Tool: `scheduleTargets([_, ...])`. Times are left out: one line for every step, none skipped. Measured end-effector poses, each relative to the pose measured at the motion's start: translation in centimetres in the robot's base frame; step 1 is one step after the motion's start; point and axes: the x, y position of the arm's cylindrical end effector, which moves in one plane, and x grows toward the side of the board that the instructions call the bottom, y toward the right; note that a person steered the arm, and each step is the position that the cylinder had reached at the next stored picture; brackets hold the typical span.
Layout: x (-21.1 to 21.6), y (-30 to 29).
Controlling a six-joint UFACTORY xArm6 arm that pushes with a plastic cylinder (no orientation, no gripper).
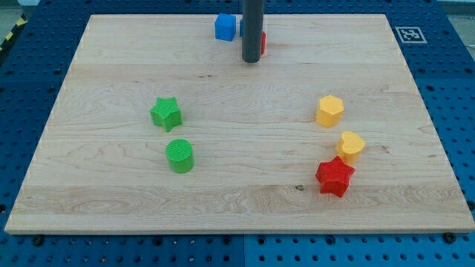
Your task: Push the red star a bit down
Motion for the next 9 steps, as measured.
scheduleTargets([-1.1,0.0])
scheduleTargets([-2.5,-0.1])
scheduleTargets([-1.4,-0.1])
scheduleTargets([3.4,1.5])
scheduleTargets([9.0,5.0])
scheduleTargets([15.7,8.6])
scheduleTargets([17.5,8.7])
scheduleTargets([18.8,8.6])
scheduleTargets([23.5,8.2])
